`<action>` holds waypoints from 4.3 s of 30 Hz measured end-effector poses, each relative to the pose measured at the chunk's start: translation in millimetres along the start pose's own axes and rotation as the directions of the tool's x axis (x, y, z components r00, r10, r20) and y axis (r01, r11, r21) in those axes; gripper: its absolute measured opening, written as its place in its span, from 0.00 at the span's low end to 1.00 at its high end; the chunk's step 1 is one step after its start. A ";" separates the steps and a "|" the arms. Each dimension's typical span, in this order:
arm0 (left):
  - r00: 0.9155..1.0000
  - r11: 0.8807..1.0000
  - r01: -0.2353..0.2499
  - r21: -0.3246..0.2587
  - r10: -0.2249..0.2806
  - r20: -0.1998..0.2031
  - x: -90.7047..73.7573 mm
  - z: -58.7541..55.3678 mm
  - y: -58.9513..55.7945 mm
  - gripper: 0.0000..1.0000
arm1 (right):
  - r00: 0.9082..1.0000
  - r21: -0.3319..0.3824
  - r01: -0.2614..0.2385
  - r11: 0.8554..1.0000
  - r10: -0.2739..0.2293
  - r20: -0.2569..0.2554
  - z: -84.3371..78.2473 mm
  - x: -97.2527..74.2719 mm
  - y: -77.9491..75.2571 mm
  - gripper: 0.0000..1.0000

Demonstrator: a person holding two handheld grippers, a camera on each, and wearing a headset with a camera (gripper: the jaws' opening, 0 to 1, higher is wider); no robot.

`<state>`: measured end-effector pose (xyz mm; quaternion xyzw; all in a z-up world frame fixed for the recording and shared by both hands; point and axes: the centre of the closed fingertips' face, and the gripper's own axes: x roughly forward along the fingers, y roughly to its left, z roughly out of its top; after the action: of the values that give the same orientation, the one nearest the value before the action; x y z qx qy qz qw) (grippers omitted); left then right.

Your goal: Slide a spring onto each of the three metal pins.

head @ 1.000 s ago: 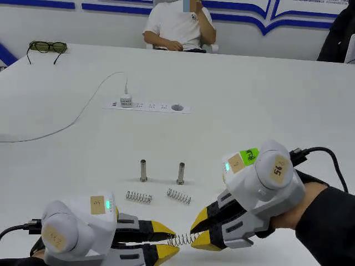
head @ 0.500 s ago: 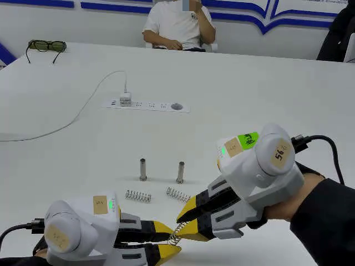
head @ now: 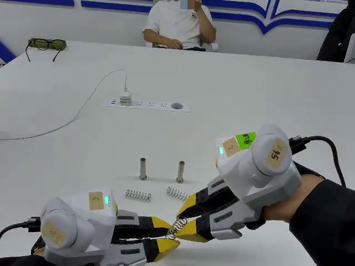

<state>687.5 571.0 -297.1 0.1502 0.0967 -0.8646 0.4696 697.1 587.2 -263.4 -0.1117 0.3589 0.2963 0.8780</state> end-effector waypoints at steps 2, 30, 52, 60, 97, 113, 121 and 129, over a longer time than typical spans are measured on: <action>1.000 1.000 0.001 -0.001 -0.001 0.001 0.3 -0.1 -0.1 0.10 | 1.000 0.000 0.006 1.000 -0.006 0.005 0.9 0.0 -1.4 0.14; 0.991 0.990 -0.131 -0.049 0.131 0.005 -22.6 -6.5 29.9 0.29 | 0.990 0.077 0.138 0.987 -0.136 -0.037 -16.7 -40.7 -38.6 0.12; 0.978 0.974 -0.206 -0.098 0.207 0.005 -36.4 -15.2 47.4 0.39 | 0.931 0.146 0.358 0.922 -0.340 -0.137 -37.6 -100.1 -103.0 0.12; 0.976 0.970 -0.217 -0.107 0.218 0.004 -40.7 -18.3 49.8 0.39 | 0.906 0.164 0.409 0.897 -0.380 -0.185 -49.0 -104.1 -125.0 0.12; 0.971 0.963 -0.235 -0.134 0.238 0.009 -46.3 -22.2 52.8 0.40 | 0.897 0.207 0.388 0.898 -0.317 -0.306 -93.9 -69.5 -147.1 0.12; 0.970 0.962 -0.239 -0.135 0.241 0.000 -47.9 -23.6 52.6 0.39 | 0.899 0.244 0.396 0.885 -0.319 -0.299 -103.9 -45.6 -157.0 0.12; 0.970 0.961 -0.240 -0.136 0.242 -0.002 -48.3 -24.5 52.5 0.39 | 0.895 0.255 0.408 0.877 -0.329 -0.301 -106.0 -39.9 -161.1 0.12; 0.970 0.961 -0.241 -0.135 0.243 0.000 -48.4 -23.3 52.4 0.39 | 0.891 0.243 0.416 0.877 -0.339 -0.300 -104.5 -41.7 -160.2 0.18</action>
<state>760.4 587.7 -303.3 0.1218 0.1315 -0.7936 0.5814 710.7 398.1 -312.0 -0.0815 0.4777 0.0435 0.8736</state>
